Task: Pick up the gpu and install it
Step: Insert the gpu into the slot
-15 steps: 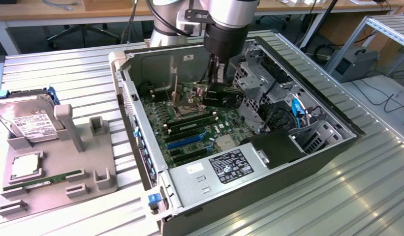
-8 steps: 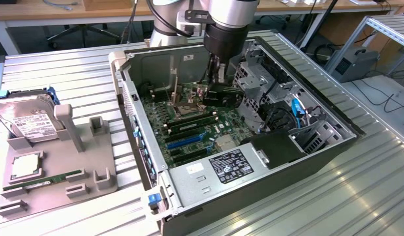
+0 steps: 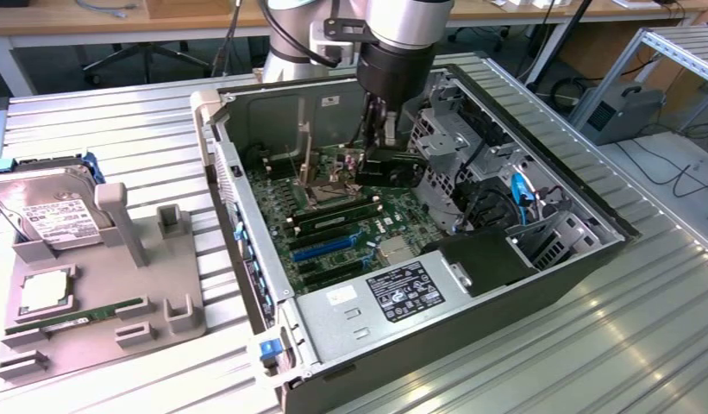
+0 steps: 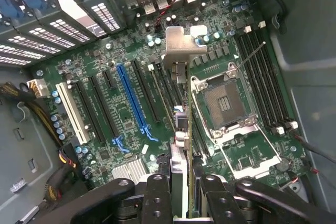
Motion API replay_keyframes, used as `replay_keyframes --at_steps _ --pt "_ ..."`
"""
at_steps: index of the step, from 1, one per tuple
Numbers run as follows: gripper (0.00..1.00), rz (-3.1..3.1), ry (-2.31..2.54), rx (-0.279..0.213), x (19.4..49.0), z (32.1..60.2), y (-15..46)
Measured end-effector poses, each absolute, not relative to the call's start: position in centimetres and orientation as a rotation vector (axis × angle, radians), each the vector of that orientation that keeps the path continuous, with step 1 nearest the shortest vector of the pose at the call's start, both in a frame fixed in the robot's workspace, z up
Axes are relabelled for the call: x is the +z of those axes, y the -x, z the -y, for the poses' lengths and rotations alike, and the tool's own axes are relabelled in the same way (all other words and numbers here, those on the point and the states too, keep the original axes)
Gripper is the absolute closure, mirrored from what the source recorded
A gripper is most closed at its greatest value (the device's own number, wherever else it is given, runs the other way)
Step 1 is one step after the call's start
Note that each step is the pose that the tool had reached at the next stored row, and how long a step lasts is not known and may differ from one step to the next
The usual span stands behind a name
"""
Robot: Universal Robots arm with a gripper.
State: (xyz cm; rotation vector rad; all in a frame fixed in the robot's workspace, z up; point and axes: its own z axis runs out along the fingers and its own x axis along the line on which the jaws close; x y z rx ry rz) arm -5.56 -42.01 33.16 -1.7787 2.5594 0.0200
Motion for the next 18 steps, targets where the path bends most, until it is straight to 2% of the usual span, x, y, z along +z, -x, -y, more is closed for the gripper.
replay_keyframes --at_steps 18 --pt "0.73 -2.476 1.894 0.022 33.16 42.01 5.56"
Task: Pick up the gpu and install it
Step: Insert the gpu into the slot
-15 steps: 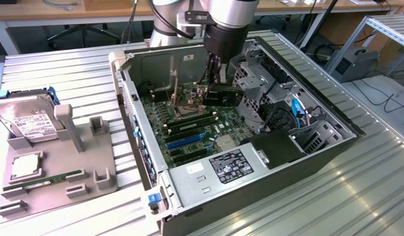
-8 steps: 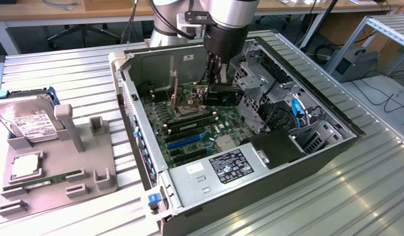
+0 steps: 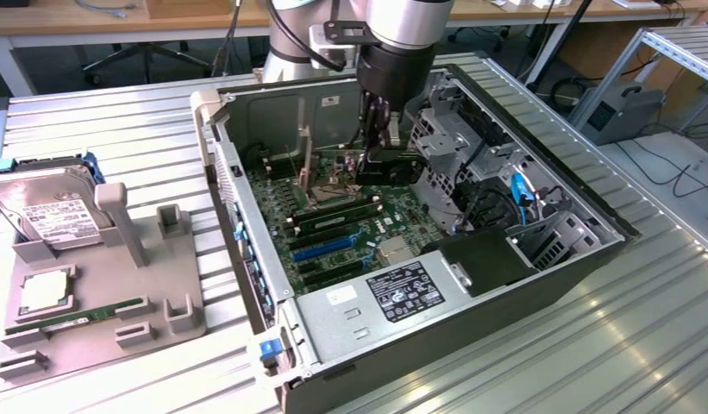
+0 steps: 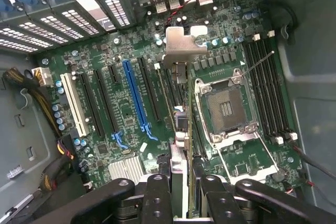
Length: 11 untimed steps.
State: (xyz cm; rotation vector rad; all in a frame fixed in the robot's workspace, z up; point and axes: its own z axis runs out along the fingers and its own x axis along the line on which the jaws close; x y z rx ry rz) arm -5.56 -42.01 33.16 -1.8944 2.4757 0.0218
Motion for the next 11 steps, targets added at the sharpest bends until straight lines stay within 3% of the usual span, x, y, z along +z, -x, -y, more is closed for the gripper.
replay_keyframes --at_steps 11 --pt "0.73 -2.428 1.956 0.023 33.16 42.0 5.56"
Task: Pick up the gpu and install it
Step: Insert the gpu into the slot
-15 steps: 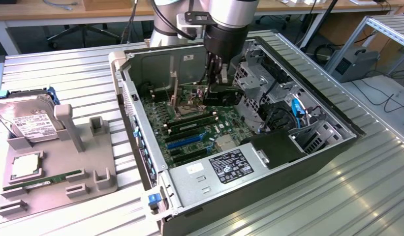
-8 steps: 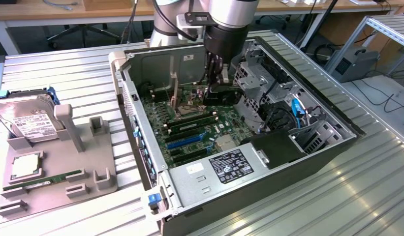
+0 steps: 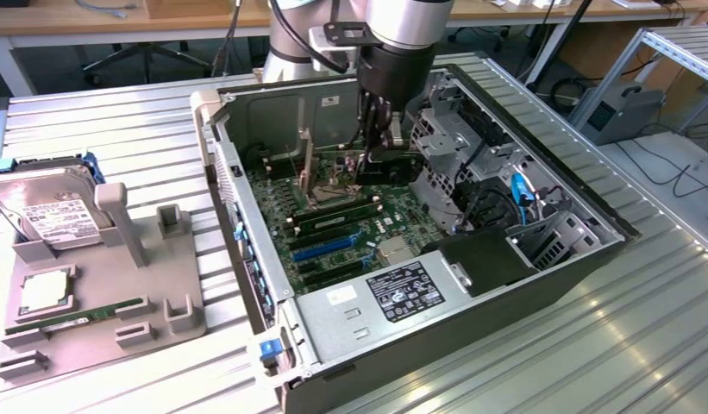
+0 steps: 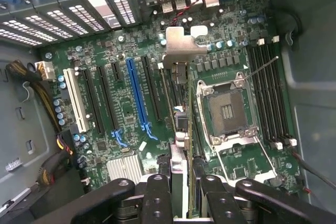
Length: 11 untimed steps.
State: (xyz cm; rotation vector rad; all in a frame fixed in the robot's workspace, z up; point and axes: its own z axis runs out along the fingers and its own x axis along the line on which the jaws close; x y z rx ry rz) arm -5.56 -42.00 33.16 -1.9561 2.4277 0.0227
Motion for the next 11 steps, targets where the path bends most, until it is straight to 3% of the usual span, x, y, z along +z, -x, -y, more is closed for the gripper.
replay_keyframes --at_steps 11 --pt "0.73 -2.384 2.009 0.024 33.16 42.01 5.56"
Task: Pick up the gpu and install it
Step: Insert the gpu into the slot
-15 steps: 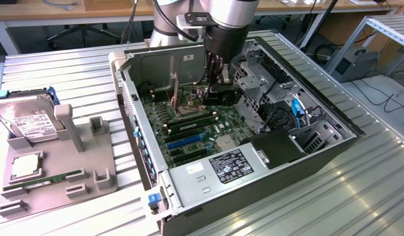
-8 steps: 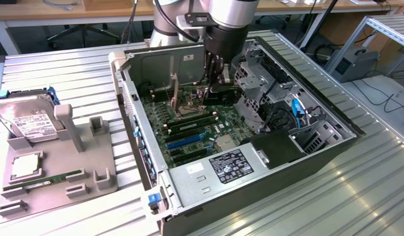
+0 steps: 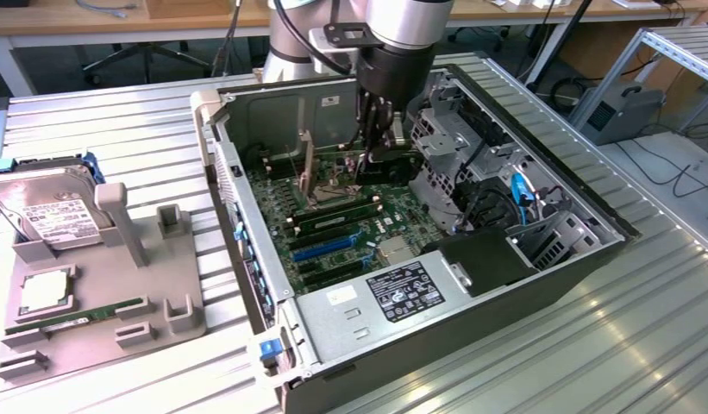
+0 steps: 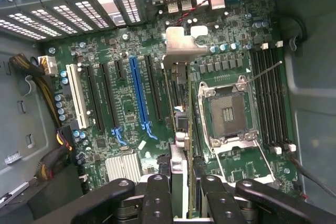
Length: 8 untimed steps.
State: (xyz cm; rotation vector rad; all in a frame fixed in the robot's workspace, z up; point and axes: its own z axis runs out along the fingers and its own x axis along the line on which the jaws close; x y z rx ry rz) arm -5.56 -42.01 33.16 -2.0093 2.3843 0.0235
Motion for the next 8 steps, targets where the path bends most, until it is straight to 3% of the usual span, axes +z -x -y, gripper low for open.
replay_keyframes --at_steps 8 --pt "0.73 -2.345 2.055 0.024 33.16 42.0 5.56"
